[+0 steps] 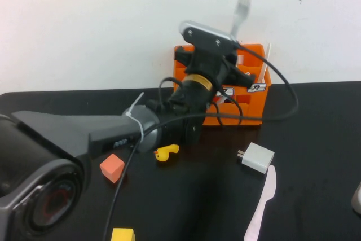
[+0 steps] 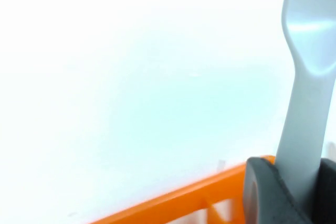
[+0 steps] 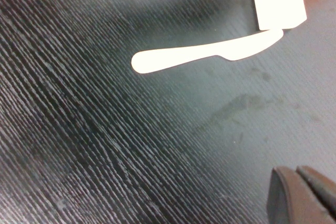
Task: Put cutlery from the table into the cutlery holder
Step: Place the fork on the box
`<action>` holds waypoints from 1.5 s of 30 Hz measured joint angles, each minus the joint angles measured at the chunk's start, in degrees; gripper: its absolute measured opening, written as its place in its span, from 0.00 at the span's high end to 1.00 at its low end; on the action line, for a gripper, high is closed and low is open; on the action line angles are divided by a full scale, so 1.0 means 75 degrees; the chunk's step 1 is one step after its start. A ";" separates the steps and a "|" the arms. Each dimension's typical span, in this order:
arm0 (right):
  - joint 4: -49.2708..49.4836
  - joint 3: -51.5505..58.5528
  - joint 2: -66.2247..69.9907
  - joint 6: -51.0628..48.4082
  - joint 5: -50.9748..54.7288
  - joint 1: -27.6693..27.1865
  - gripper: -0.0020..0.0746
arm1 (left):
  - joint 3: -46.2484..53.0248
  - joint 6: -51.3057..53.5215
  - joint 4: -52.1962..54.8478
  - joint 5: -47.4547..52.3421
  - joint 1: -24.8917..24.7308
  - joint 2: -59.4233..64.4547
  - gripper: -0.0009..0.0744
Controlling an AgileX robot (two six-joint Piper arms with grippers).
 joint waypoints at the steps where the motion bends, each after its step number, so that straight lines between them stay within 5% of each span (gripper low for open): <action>1: 0.0000 0.0000 0.0000 0.0000 0.0000 0.0000 0.98 | 0.0000 -0.0130 0.0305 -0.0015 0.0000 0.0070 0.80; 19: 0.0000 0.0000 0.0000 0.0008 0.0057 0.0000 0.98 | -0.0006 -0.1191 0.1043 -0.0138 0.0133 0.0442 0.79; 26: 0.0000 0.0000 0.0000 0.0008 0.0057 0.0000 0.98 | -0.0006 -0.1657 0.1043 0.0456 0.0404 0.0442 0.53; 34: 0.0061 0.0000 0.0000 0.0008 -0.0119 0.0000 0.98 | -0.0006 -0.1708 0.1043 0.0713 0.0441 0.0103 0.49; 39: 0.0142 0.0000 0.0000 0.0598 -0.0424 0.0000 0.98 | -0.0006 -0.1708 0.0810 0.1934 0.0427 -0.0894 0.62; 45: 0.0161 0.0000 0.0034 0.1055 -0.1173 0.0000 0.98 | -0.0006 -0.1708 0.0778 0.5426 0.0397 -0.2501 0.93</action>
